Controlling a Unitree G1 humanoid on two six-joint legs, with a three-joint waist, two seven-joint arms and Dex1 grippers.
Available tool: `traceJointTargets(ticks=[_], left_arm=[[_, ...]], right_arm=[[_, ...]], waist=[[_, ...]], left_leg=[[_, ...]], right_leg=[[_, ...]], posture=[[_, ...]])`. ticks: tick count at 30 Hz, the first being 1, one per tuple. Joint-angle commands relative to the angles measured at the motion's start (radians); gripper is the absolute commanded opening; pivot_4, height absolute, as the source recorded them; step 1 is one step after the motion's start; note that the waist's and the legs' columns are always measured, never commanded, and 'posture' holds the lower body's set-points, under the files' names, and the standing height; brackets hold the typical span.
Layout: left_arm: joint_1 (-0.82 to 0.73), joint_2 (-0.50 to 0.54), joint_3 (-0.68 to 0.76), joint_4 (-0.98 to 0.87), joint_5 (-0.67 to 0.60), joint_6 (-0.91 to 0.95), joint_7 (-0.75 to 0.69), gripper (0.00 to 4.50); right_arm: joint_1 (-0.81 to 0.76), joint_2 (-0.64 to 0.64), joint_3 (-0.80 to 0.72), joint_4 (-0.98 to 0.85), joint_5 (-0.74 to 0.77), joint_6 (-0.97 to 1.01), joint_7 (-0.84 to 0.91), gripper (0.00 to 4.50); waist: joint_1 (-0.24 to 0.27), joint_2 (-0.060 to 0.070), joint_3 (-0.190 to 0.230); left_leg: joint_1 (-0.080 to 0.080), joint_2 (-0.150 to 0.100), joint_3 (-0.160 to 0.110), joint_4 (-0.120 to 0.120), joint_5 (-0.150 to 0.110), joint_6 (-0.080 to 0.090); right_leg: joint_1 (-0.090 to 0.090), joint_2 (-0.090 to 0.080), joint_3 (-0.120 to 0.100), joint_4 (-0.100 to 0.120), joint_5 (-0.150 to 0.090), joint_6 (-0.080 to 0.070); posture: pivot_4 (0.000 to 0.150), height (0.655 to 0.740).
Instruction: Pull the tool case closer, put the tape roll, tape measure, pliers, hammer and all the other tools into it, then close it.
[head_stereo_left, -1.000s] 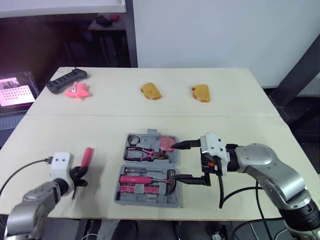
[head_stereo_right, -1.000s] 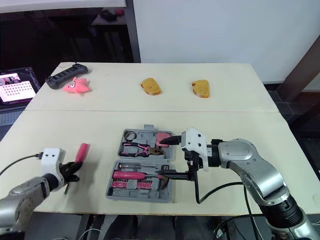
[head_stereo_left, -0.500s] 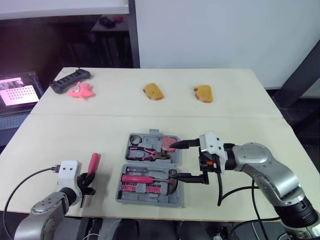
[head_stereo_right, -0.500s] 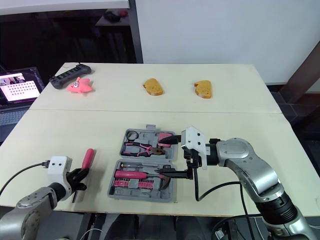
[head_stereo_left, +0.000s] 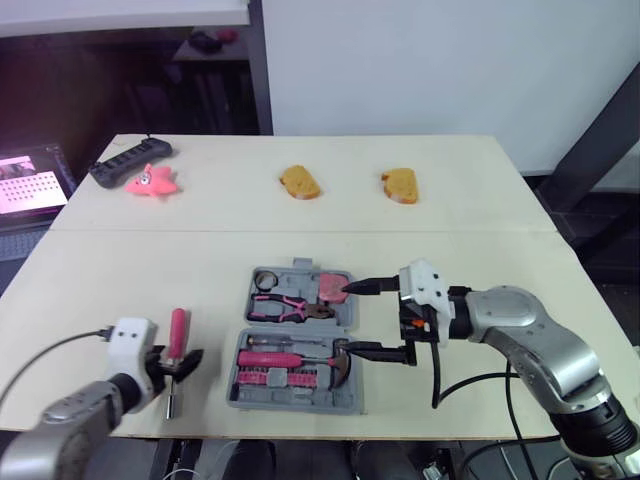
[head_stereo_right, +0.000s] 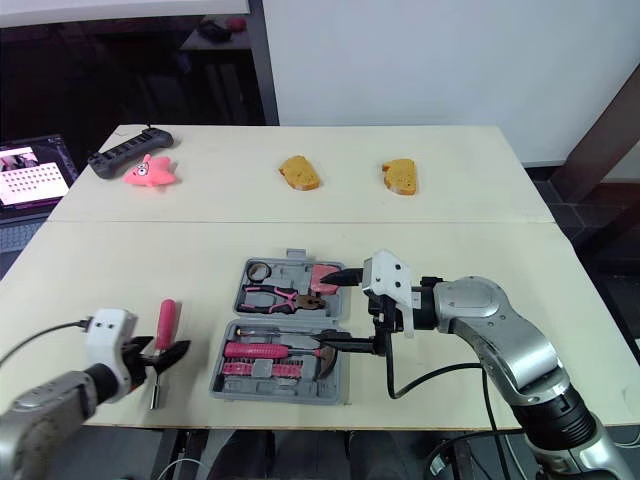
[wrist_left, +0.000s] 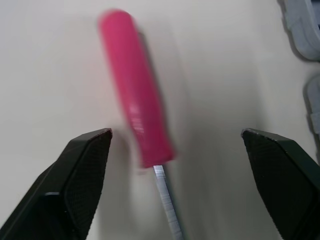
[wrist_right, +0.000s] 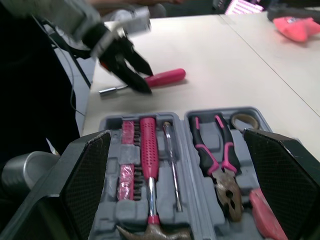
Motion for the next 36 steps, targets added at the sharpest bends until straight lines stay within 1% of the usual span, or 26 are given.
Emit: traceJointTargets(ticks=[1,3,4,5,6,9,10,11,12,14,15,18,19,21,23,27,29,32,33,35,36], left_arm=[[-0.039,0.233,0.122,0.007,-0.086,0.03,-0.224,4.45],[-0.03,0.382,0.116,0.071,-0.064,-0.106,-0.438,4.45],[-0.034,0.433,0.1,0.122,-0.027,-0.226,-0.543,4.45],[-0.049,0.494,0.066,0.198,0.03,-0.395,-0.662,4.45],[-0.065,0.533,0.038,0.259,0.069,-0.515,-0.742,4.45],[-0.232,0.576,-0.122,0.513,0.183,-1.001,-1.008,4.45],[-0.297,0.585,-0.187,0.589,0.207,-1.127,-1.078,4.45],[-0.35,0.605,-0.258,0.649,0.221,-1.207,-1.115,4.45],[-0.399,0.626,-0.335,0.701,0.23,-1.29,-1.132,4.45],[-0.506,0.666,-0.523,0.813,0.301,-1.549,-1.138,4.45],[-0.566,0.667,-0.608,0.866,0.323,-1.649,-1.138,4.45],[-0.734,0.637,-0.823,1.005,0.363,-1.81,-1.138,4.45],[-0.785,0.619,-0.886,1.061,0.393,-1.871,-1.138,4.45],[-0.864,0.569,-0.981,1.171,0.451,-1.977,-1.138,4.45],[-0.921,0.512,-1.032,1.261,0.474,-2.025,-1.138,4.45],[-1.001,0.383,-1.04,1.461,0.615,-2.139,-1.117,4.45],[-1.02,0.352,-1.035,1.52,0.68,-2.177,-1.071,4.45],[-1.046,0.334,-1.039,1.575,0.778,-2.216,-1.005,4.45],[-1.053,0.329,-1.044,1.589,0.811,-2.223,-0.981,4.22],[-1.063,0.32,-1.049,1.613,0.861,-2.232,-0.938,3.62],[-1.066,0.318,-1.052,1.62,0.883,-2.238,-0.922,3.12]], right_arm=[[0.01,0.004,-0.026,-0.054,0.015,0.002,-0.024,4.5],[0.014,0.008,-0.025,-0.063,0.016,0.008,-0.037,4.5],[0.014,0.01,-0.025,-0.069,0.019,0.011,-0.043,4.5],[0.015,0.013,-0.027,-0.076,0.022,0.013,-0.049,4.5],[0.013,0.016,-0.026,-0.08,0.024,0.014,-0.054,4.5],[0.006,0.022,-0.025,-0.094,0.027,0.014,-0.065,4.5],[0.003,0.022,-0.027,-0.101,0.029,0.017,-0.068,4.5],[-0.001,0.019,-0.03,-0.109,0.034,0.025,-0.071,4.5],[-0.008,0.01,-0.032,-0.12,0.036,0.039,-0.073,4.5],[-0.033,-0.045,-0.04,-0.172,0.064,0.131,-0.077,4.5],[-0.049,-0.064,-0.053,-0.2,0.094,0.181,-0.086,4.5],[-0.102,-0.128,-0.075,-0.274,0.163,0.323,-0.125,4.5],[-0.122,-0.144,-0.083,-0.298,0.192,0.37,-0.142,4.5],[-0.166,-0.157,-0.094,-0.329,0.244,0.455,-0.182,4.5],[-0.211,-0.153,-0.101,-0.344,0.292,0.524,-0.225,4.5],[-0.259,-0.155,-0.089,-0.359,0.316,0.611,-0.296,4.5],[-0.269,-0.159,-0.08,-0.36,0.316,0.639,-0.321,4.5],[-0.275,-0.162,-0.078,-0.363,0.322,0.659,-0.336,4.5],[-0.274,-0.164,-0.078,-0.363,0.322,0.665,-0.34,4.5],[-0.274,-0.168,-0.077,-0.362,0.32,0.672,-0.343,4.5],[-0.274,-0.169,-0.076,-0.362,0.319,0.673,-0.345,4.5]], waist=[[0.003,-0.002,0.002],[0.003,0.001,0.004],[0.003,0.001,0.004],[0.003,0.003,0.005],[0.003,0.004,0.006],[0.004,0.006,0.007],[0.004,0.006,0.008],[0.004,0.006,0.008],[0.002,0.006,0.008],[0.002,0.006,0.008],[0.003,0.006,0.008],[0.004,0.006,0.008],[0.003,0.006,0.008],[0.003,0.006,0.008],[0.0,0.006,0.008],[0.002,0.006,0.008],[0.001,0.006,0.008],[0.0,0.006,0.008],[0.0,0.006,0.008],[0.001,0.006,0.008],[0.001,0.006,0.008]], left_leg=[[-0.001,0.0,0.0,0.0,0.0,0.0],[-0.004,0.0,0.0,0.001,0.001,-0.002],[-0.005,-0.001,0.001,0.001,0.001,-0.003],[-0.005,-0.001,0.002,0.0,0.002,-0.003],[-0.006,-0.001,0.003,0.0,0.002,-0.004],[-0.007,-0.001,0.004,-0.002,0.002,-0.004],[-0.007,-0.001,0.004,-0.002,0.002,-0.004],[-0.008,-0.001,0.004,-0.003,0.002,-0.004],[-0.009,-0.001,0.004,-0.002,0.002,-0.004],[-0.01,0.0,0.005,-0.002,0.002,-0.003],[-0.012,0.0,0.005,-0.002,0.002,-0.003],[-0.015,0.0,0.004,-0.001,0.002,-0.003],[-0.016,0.0,0.004,-0.001,0.002,-0.003],[-0.016,0.0,0.003,0.0,0.001,-0.002],[-0.017,0.0,0.003,0.0,0.001,-0.002],[-0.018,0.0,0.003,0.002,0.001,-0.002],[-0.019,0.0,0.002,0.004,0.001,-0.002],[-0.021,0.0,0.001,0.008,-0.001,0.002],[-0.022,0.0,0.001,0.01,-0.002,0.004],[-0.023,0.0,0.0,0.013,-0.002,0.005],[-0.023,0.0,0.0,0.014,-0.002,0.005]], right_leg=[[-0.001,0.0,0.0,0.0,0.0,-0.001],[-0.003,-0.001,-0.001,-0.002,-0.001,-0.003],[-0.003,-0.002,0.0,-0.002,-0.001,-0.003],[-0.004,-0.002,0.0,-0.003,-0.001,-0.003],[-0.004,-0.003,0.0,-0.005,-0.001,-0.004],[-0.006,-0.003,0.0,-0.005,-0.001,-0.004],[-0.006,-0.003,0.0,-0.005,-0.001,-0.004],[-0.008,-0.002,0.0,-0.005,-0.001,-0.005],[-0.008,-0.002,0.0,-0.005,-0.001,-0.005],[-0.01,-0.002,0.0,-0.005,0.001,-0.002],[-0.012,-0.002,0.0,-0.005,0.001,-0.001],[-0.015,-0.002,0.0,-0.003,0.002,0.0],[-0.016,-0.002,0.0,-0.003,0.002,0.0],[-0.017,-0.002,0.0,0.0,0.002,0.0],[-0.018,-0.001,0.0,0.001,0.002,0.0],[-0.018,-0.001,0.0,0.002,0.002,0.0],[-0.018,-0.001,0.0,0.002,0.002,0.0],[-0.018,-0.001,-0.001,0.003,0.002,0.001],[-0.018,0.0,-0.001,0.004,0.002,0.001],[-0.018,0.0,-0.002,0.004,0.003,0.001],[-0.018,0.0,-0.002,0.005,0.003,0.002]], posture=[[0.15,0.74],[0.15,0.74],[0.15,0.74],[0.15,0.74],[0.15,0.74],[0.15,0.74],[0.15,0.74],[0.15,0.74],[0.15,0.74],[0.15,0.74],[0.15,0.74],[0.15,0.74],[0.15,0.74],[0.15,0.74],[0.15,0.74],[0.15,0.74],[0.15,0.74],[0.15,0.74],[0.15,0.74],[0.15,0.74],[0.15,0.74]])
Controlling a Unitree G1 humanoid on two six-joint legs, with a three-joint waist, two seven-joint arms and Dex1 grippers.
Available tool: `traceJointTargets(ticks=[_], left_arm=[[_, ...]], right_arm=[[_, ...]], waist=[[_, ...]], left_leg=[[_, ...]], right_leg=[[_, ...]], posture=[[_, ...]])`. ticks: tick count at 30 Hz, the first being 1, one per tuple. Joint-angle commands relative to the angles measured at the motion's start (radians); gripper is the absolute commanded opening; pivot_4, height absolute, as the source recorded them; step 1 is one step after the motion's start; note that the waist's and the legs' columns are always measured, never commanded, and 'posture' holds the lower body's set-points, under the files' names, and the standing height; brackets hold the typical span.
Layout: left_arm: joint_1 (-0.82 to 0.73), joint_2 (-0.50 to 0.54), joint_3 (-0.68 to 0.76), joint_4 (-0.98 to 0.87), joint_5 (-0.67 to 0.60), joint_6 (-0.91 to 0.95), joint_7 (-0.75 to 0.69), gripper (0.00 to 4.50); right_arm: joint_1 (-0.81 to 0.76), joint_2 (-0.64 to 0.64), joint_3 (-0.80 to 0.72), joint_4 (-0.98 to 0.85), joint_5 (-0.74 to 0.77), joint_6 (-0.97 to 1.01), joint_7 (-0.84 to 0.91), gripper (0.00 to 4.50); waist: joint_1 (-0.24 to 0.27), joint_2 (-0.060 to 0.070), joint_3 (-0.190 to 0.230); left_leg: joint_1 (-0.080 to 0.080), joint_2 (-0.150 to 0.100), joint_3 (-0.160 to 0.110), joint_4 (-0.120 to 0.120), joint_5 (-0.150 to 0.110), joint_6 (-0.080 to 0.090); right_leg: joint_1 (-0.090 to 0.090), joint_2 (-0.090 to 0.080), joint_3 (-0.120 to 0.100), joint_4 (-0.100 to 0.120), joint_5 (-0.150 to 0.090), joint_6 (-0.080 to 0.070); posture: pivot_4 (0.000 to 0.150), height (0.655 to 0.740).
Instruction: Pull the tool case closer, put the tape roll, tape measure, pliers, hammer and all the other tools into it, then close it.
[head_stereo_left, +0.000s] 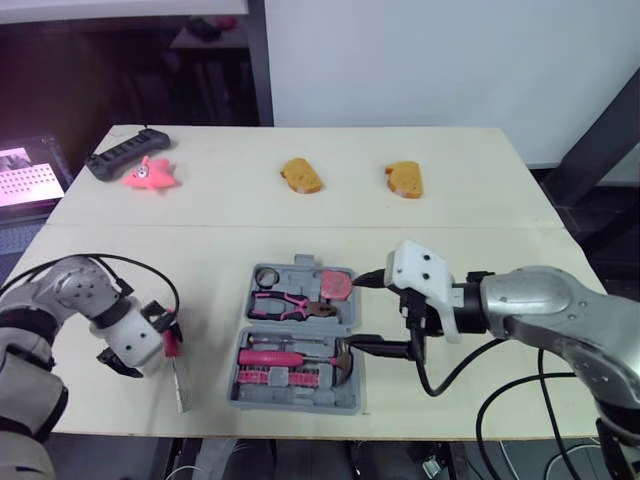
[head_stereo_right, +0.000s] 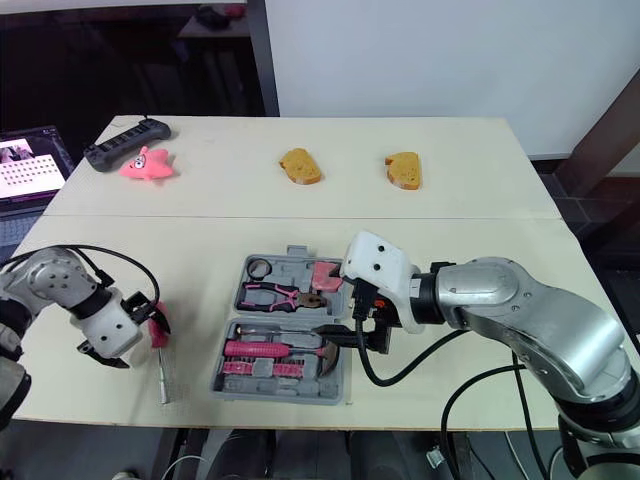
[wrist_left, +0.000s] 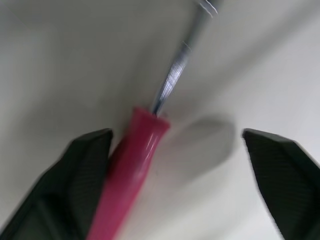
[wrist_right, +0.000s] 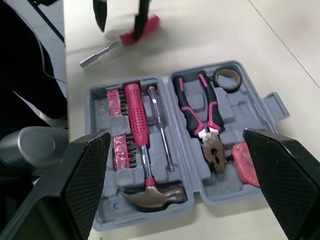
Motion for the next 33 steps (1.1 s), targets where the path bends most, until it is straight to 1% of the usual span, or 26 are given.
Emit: traceJointTargets(ticks=[1,4,5,6,9,12,14,15,16,18,19,21,23,25,27,28,29,31,33], left_arm=[[-0.013,0.0,-0.008,0.038,0.09,-0.029,0.066,2.62],[-0.018,-0.001,-0.013,0.051,0.135,-0.043,0.106,1.07],[-0.019,0.0,-0.015,0.054,0.152,-0.048,0.124,0.54],[-0.021,0.001,-0.015,0.057,0.166,-0.052,0.138,0.46],[-0.025,0.001,-0.007,0.068,0.176,-0.062,0.163,0.42],[-0.021,0.015,0.019,0.077,0.116,-0.078,0.132,0.42],[-0.017,0.036,0.04,0.076,0.053,-0.089,0.092,0.42],[-0.011,0.046,0.053,0.07,0.008,-0.088,0.063,0.42],[-0.003,0.065,0.079,0.055,-0.064,-0.08,0.024,0.42],[0.028,0.108,0.14,-0.004,-0.243,-0.03,-0.084,0.42],[0.06,0.131,0.182,-0.047,-0.341,0.025,-0.127,0.42],[0.157,0.187,0.238,-0.151,-0.504,0.144,-0.162,0.42],[0.263,0.242,0.278,-0.265,-0.621,0.261,-0.164,0.42],[0.406,0.28,0.362,-0.388,-0.733,0.441,-0.164,0.42],[0.618,0.318,0.469,-0.575,-0.849,0.713,-0.039,0.42],[0.702,0.331,0.516,-0.657,-0.88,0.813,0.02,0.42],[0.818,0.341,0.574,-0.779,-0.935,0.96,0.122,0.42],[1.008,0.324,0.688,-1.016,-1.022,1.229,0.356,0.42],[1.128,0.28,0.786,-1.234,-1.164,1.499,0.616,0.42]], right_arm=[[-0.014,-0.013,-0.007,-0.029,0.012,0.004,-0.008,4.5],[-0.015,-0.011,-0.005,-0.029,0.014,0.007,-0.011,4.5],[-0.015,-0.01,-0.004,-0.029,0.013,0.006,-0.012,4.5],[-0.015,-0.01,-0.003,-0.029,0.012,0.005,-0.012,4.5],[-0.013,-0.008,0.004,-0.027,0.006,0.0,-0.012,4.5],[-0.011,-0.007,0.009,-0.027,0.001,-0.007,-0.01,4.5],[-0.011,-0.005,0.011,-0.024,-0.001,-0.011,-0.01,4.5],[-0.01,-0.005,0.01,-0.024,-0.001,-0.014,-0.01,4.5],[-0.009,-0.004,0.012,-0.02,-0.004,-0.02,-0.009,4.5],[-0.008,-0.002,0.021,-0.01,-0.014,-0.036,-0.005,4.5],[-0.005,-0.001,0.026,-0.004,-0.021,-0.046,-0.003,4.5],[-0.002,0.004,0.038,0.006,-0.031,-0.063,0.002,4.5],[0.002,0.005,0.043,0.01,-0.036,-0.076,0.006,4.5],[0.002,0.009,0.047,0.017,-0.042,-0.088,0.011,4.5],[-0.001,0.014,0.057,0.029,-0.05,-0.1,0.019,4.5],[0.0,0.013,0.058,0.03,-0.053,-0.104,0.022,4.5],[-0.001,0.016,0.063,0.036,-0.057,-0.108,0.025,4.5],[-0.004,0.02,0.074,0.046,-0.064,-0.117,0.033,4.5],[-0.006,0.024,0.082,0.052,-0.067,-0.122,0.039,4.5]], waist=[[0.001,0.0,0.0],[0.001,0.001,0.0],[0.002,0.003,-0.002],[0.002,0.005,-0.002],[0.002,0.007,-0.003],[0.001,0.007,-0.003],[-0.001,0.007,-0.002],[-0.001,0.006,-0.002],[-0.001,0.006,-0.002],[-0.003,0.006,-0.002],[-0.003,0.006,-0.002],[-0.007,0.006,-0.002],[-0.017,0.007,-0.001],[-0.025,0.007,-0.001],[-0.027,0.007,-0.001],[-0.028,0.007,-0.001],[-0.026,0.007,-0.001],[-0.025,0.006,-0.001],[-0.018,0.005,0.0]], left_leg=[[0.0,0.0,0.0,0.001,0.0,0.0],[0.0,0.0,0.0,0.001,0.0,0.0],[0.0,0.0,0.0,0.001,0.0,0.0],[0.0,0.0,0.0,0.001,0.0,0.0],[0.002,0.0,-0.001,0.001,0.0,0.0],[0.003,0.0,-0.001,0.001,0.001,0.0],[0.003,0.0,-0.001,0.001,0.001,0.0],[0.002,0.0,-0.001,0.001,0.001,0.0],[0.002,0.0,-0.001,0.001,0.001,0.0],[0.002,0.0,-0.001,0.001,0.001,0.0],[0.001,0.0,-0.001,0.001,0.001,0.0],[0.001,0.0,-0.001,0.001,0.001,0.0],[0.001,0.001,-0.001,0.001,0.001,0.0],[0.001,0.001,-0.001,0.001,0.001,0.0],[0.001,0.001,-0.001,0.001,0.001,0.0],[0.001,0.002,-0.001,0.001,0.001,0.0],[0.002,0.002,-0.001,0.001,0.001,0.0],[0.001,0.002,-0.001,0.001,0.001,0.0],[0.001,0.002,-0.001,0.001,0.001,0.0]], right_leg=[[0.0,0.0,0.0,0.0,0.0,0.001],[0.0,0.0,0.0,0.001,0.001,0.001],[0.0,0.0,0.0,0.001,0.001,0.001],[0.001,0.0,0.0,0.001,0.001,0.001],[0.001,0.001,0.0,0.005,0.0,0.001],[0.001,0.001,0.0,0.006,0.0,0.001],[0.001,0.001,0.0,0.006,0.0,0.001],[0.001,0.001,0.0,0.006,0.0,0.001],[0.001,0.001,0.0,0.006,0.0,0.001],[0.0,0.001,0.0,0.006,0.0,0.001],[0.0,0.001,0.0,0.006,0.0,0.001],[0.0,0.0,0.0,0.006,0.0,0.001],[0.0,0.0,0.0,0.006,0.0,0.001],[0.0,0.0,0.0,0.006,0.0,0.001],[0.0,0.0,0.0,0.007,0.0,0.001],[-0.001,0.001,0.0,0.007,0.0,0.001],[-0.001,0.001,0.0,0.008,0.0,0.001],[-0.001,0.001,0.0,0.008,0.0,0.001],[-0.001,0.0,0.0,0.008,0.0,0.001]], posture=[[0.15,0.74],[0.15,0.74],[0.15,0.74],[0.15,0.74],[0.15,0.74],[0.15,0.74],[0.15,0.74],[0.15,0.74],[0.15,0.74],[0.15,0.74],[0.15,0.74],[0.15,0.74],[0.15,0.74],[0.15,0.74],[0.15,0.74],[0.15,0.74],[0.15,0.74],[0.15,0.74],[0.15,0.74]])
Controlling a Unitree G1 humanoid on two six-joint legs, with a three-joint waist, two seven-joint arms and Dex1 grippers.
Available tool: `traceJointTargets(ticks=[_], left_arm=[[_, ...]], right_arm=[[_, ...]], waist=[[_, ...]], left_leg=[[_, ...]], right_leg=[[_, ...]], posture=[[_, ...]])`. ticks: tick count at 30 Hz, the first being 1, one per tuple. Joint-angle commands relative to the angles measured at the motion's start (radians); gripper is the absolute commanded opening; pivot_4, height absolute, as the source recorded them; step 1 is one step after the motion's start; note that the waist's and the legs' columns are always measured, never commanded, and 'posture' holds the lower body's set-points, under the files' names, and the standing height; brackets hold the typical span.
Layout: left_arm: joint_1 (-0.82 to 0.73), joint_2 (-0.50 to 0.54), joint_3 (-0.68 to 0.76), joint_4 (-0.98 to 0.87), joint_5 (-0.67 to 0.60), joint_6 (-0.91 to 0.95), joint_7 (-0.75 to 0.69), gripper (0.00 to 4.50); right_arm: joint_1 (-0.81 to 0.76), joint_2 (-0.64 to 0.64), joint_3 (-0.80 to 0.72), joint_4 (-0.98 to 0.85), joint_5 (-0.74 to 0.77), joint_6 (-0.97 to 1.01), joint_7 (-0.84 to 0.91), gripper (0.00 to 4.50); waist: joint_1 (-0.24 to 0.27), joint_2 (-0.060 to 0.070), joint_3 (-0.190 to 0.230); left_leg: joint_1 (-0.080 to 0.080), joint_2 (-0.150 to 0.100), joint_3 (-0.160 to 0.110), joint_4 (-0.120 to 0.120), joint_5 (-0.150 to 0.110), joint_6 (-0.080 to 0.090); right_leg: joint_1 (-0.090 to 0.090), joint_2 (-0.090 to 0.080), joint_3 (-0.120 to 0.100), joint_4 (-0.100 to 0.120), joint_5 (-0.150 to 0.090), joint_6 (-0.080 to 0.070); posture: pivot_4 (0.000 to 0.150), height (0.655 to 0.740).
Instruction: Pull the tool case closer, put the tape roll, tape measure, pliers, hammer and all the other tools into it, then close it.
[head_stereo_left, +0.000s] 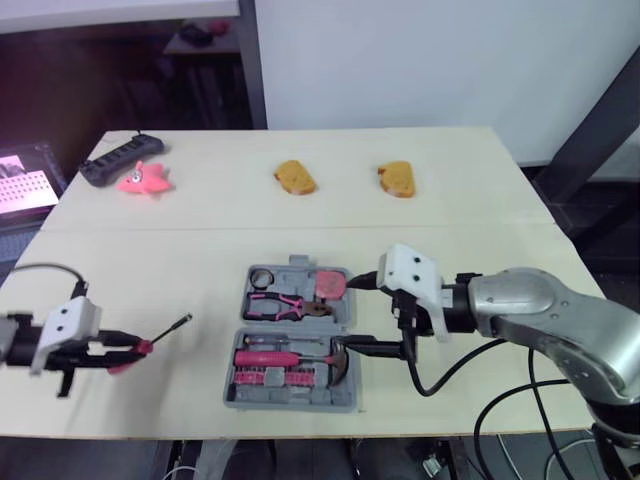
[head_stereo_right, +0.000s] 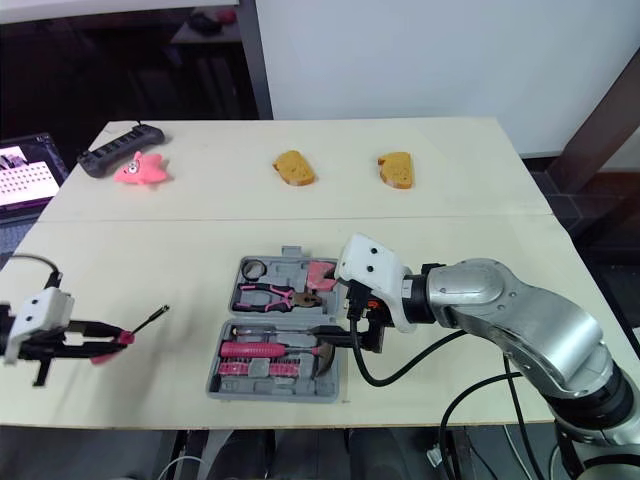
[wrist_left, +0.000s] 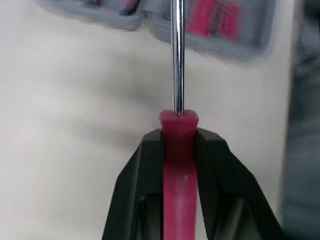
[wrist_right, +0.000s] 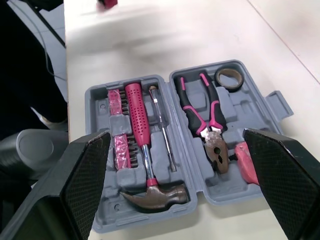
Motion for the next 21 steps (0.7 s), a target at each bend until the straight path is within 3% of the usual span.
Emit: traceJointTargets(ticks=[1,7,12,17,21], left_arm=[[0.119,-0.052,0.181,-0.35,-0.245,0.463,0.446,0.42],[0.032,-0.206,0.246,-0.572,-0.384,0.835,0.921,0.42],[-0.028,-0.362,0.185,-0.66,-0.321,0.991,1.185,0.42],[-0.03,-0.471,0.146,-0.717,-0.315,1.137,1.306,0.42],[-0.042,-0.5,0.127,-0.721,-0.28,1.204,1.312,0.42]], right_arm=[[-0.01,0.009,0.0,-0.004,-0.007,-0.028,0.015,4.5],[-0.011,0.017,0.013,0.007,-0.024,-0.04,0.023,4.5],[0.003,0.024,0.02,0.003,-0.04,-0.045,0.016,4.5],[0.028,0.012,0.005,-0.019,-0.042,-0.035,0.008,4.5],[0.037,0.01,-0.002,-0.028,-0.037,-0.029,0.0,4.5]], waist=[[0.009,-0.001,0.0],[0.022,-0.004,0.0],[0.022,-0.003,0.0],[0.025,-0.004,-0.001],[0.023,-0.003,-0.001]], left_leg=[[0.0,0.0,0.0,0.001,0.0,0.0],[0.001,-0.001,-0.001,0.001,0.0,0.0],[0.001,-0.002,-0.001,0.001,0.0,0.0],[0.001,-0.002,-0.001,0.001,0.001,-0.001],[0.002,-0.002,-0.001,0.001,0.001,-0.001]], right_leg=[[0.0,0.0,0.0,0.0,0.0,0.0],[0.001,0.0,-0.001,0.0,0.0,0.0],[0.001,0.0,0.0,-0.001,0.0,0.0],[0.001,0.0,0.0,-0.001,0.0,0.0],[0.002,0.0,0.0,-0.002,0.0,0.0]], posture=[[0.15,0.74],[0.15,0.74],[0.15,0.74],[0.15,0.74],[0.15,0.74]])
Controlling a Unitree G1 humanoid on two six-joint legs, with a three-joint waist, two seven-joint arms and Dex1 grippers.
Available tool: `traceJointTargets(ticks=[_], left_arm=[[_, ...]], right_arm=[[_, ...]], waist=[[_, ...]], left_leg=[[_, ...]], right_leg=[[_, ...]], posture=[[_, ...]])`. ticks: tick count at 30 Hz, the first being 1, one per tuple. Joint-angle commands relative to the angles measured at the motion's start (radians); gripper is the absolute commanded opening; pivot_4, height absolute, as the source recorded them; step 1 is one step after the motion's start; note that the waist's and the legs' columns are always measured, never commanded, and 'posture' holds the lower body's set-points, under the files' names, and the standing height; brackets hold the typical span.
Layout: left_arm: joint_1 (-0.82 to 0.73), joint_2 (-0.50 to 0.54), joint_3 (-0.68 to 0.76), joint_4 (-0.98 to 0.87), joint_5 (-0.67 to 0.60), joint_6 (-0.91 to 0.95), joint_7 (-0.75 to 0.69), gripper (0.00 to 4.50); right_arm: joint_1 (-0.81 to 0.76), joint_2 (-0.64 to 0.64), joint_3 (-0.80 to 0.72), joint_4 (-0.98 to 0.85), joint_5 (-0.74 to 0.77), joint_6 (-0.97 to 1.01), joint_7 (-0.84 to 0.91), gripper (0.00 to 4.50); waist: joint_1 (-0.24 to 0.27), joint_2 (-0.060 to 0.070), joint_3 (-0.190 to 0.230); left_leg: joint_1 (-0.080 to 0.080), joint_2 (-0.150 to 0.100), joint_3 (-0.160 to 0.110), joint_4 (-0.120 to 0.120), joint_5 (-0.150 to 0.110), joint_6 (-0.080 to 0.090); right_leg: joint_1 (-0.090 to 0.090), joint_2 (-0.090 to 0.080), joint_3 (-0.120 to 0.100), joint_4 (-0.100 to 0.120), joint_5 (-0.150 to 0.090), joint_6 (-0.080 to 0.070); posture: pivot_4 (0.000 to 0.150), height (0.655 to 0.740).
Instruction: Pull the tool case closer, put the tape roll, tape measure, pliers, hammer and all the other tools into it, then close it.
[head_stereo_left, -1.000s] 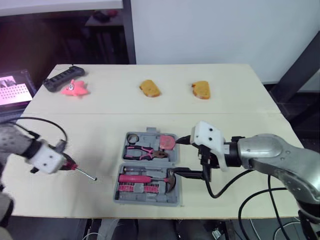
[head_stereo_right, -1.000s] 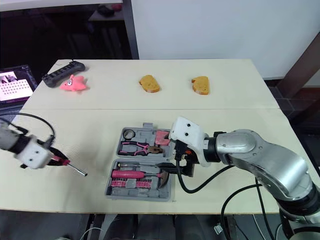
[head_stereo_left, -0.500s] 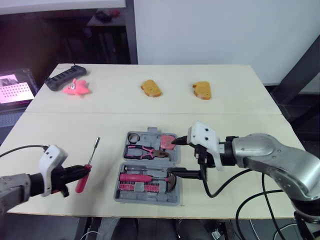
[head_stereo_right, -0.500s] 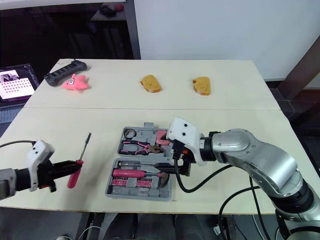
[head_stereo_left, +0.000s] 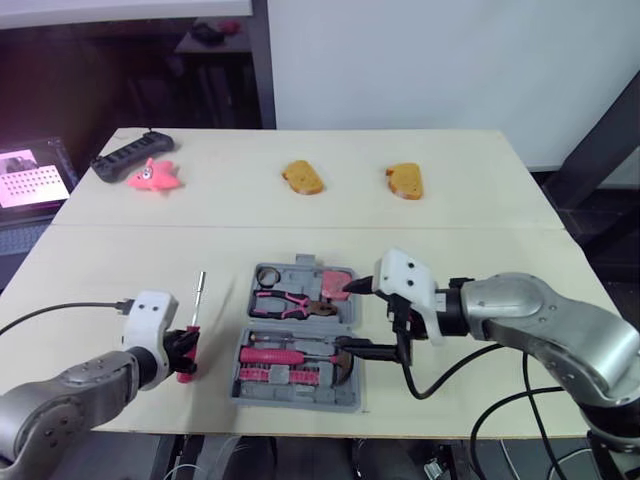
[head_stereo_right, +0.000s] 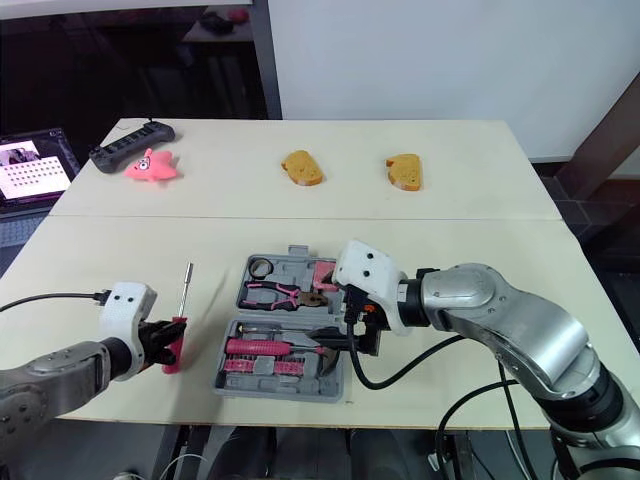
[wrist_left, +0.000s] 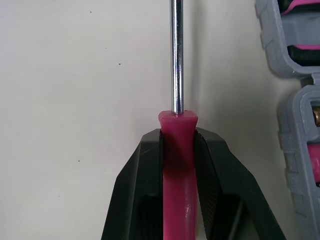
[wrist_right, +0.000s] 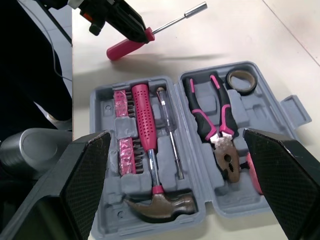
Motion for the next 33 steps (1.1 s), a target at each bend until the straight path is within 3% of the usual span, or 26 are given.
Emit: traceJointTargets(ticks=[1,10,12,13,18,19,26,33], left_arm=[[0.014,-0.024,-0.042,0.003,0.035,0.073,0.001,0.42],[-0.025,-0.163,-0.071,0.159,0.122,0.151,-0.034,0.42],[-0.043,-0.177,-0.066,0.166,0.148,0.157,-0.041,1.42],[-0.053,-0.188,-0.059,0.165,0.157,0.157,-0.043,1.75],[-0.073,-0.212,-0.019,0.115,0.214,0.119,-0.061,4.27],[-0.072,-0.212,-0.011,0.096,0.229,0.105,-0.064,4.43],[-0.047,-0.238,0.059,-0.02,0.283,0.101,-0.053,4.43],[-0.052,-0.259,-0.01,0.04,0.408,0.028,-0.1,4.43]], right_arm=[[0.001,-0.006,-0.03,-0.036,0.004,-0.003,-0.006,4.5],[-0.012,0.015,-0.015,-0.025,-0.005,0.0,-0.033,4.5],[-0.013,0.018,-0.013,-0.024,-0.006,0.0,-0.036,4.5],[-0.013,0.019,-0.012,-0.023,-0.007,0.0,-0.038,4.5],[-0.01,0.024,-0.015,-0.022,-0.005,0.001,-0.043,4.5],[-0.009,0.025,-0.015,-0.023,-0.005,0.001,-0.044,4.5],[-0.002,0.023,-0.025,-0.025,0.005,0.005,-0.044,4.5],[-0.021,0.037,-0.012,-0.007,0.0,0.003,-0.045,4.5]], waist=[[-0.001,0.001,-0.001],[-0.002,0.015,-0.009],[-0.003,0.018,-0.011],[-0.001,0.017,-0.011],[0.001,0.018,-0.012],[0.001,0.018,-0.012],[0.002,0.014,-0.01],[0.001,0.011,-0.009]], left_leg=[[0.0,0.0,0.0,0.0,0.0,0.0],[0.009,0.0,0.002,-0.003,-0.001,0.001],[0.015,0.0,0.003,-0.003,-0.002,0.004],[0.015,0.0,0.003,-0.003,-0.002,0.004],[0.015,0.0,0.002,-0.003,-0.002,0.003],[0.015,0.0,0.002,-0.003,-0.002,0.003],[0.013,0.0,0.001,-0.002,-0.002,0.002],[0.013,-0.001,0.001,-0.002,-0.002,0.002]], right_leg=[[0.0,0.0,0.0,0.0,0.0,0.0],[0.009,0.0,0.002,-0.005,0.0,0.0],[0.017,0.0,0.002,-0.009,0.0,0.0],[0.017,0.0,0.002,-0.01,-0.001,0.0],[0.018,0.0,0.002,-0.01,-0.001,0.0],[0.018,0.0,0.002,-0.01,-0.001,0.0],[0.016,0.0,0.002,-0.01,-0.001,0.0],[0.017,0.0,0.002,-0.011,-0.001,0.0]], posture=[[0.15,0.74],[0.15,0.74],[0.15,0.74],[0.15,0.74],[0.15,0.74],[0.15,0.74],[0.15,0.74],[0.15,0.74]])
